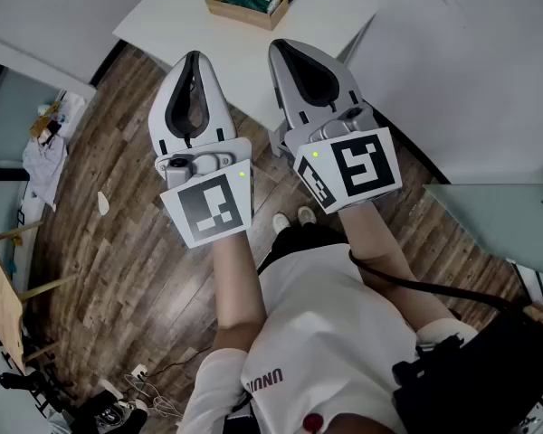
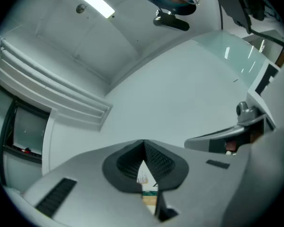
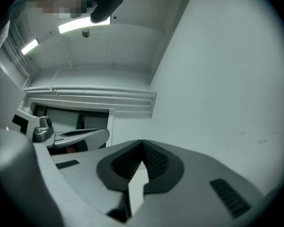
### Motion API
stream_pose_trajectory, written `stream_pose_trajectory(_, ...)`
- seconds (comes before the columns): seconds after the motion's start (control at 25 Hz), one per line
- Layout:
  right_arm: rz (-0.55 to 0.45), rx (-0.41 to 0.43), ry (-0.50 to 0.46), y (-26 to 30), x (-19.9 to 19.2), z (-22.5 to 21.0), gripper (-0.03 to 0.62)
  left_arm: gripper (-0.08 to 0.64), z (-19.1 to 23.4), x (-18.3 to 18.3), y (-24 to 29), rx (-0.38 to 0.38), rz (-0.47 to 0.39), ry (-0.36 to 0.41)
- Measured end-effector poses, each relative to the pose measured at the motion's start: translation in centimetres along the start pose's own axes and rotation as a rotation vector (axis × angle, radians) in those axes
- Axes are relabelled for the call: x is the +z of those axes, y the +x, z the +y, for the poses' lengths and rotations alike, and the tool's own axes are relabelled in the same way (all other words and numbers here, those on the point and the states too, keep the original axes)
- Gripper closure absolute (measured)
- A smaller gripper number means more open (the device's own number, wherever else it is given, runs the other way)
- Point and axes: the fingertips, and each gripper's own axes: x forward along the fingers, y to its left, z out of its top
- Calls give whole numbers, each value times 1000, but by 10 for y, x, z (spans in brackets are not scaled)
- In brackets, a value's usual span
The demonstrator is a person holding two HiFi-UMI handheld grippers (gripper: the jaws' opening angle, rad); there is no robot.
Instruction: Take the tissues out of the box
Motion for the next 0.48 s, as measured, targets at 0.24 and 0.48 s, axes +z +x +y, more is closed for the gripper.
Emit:
stream_pose_trajectory(0.24, 17, 10, -1, -5, -3, 2, 574, 548, 5, 0, -8, 51, -3, -19)
stream_pose_trajectory(0.48, 19, 14, -9, -6, -4, 6, 574, 548, 6, -1, -11, 59, 1, -26)
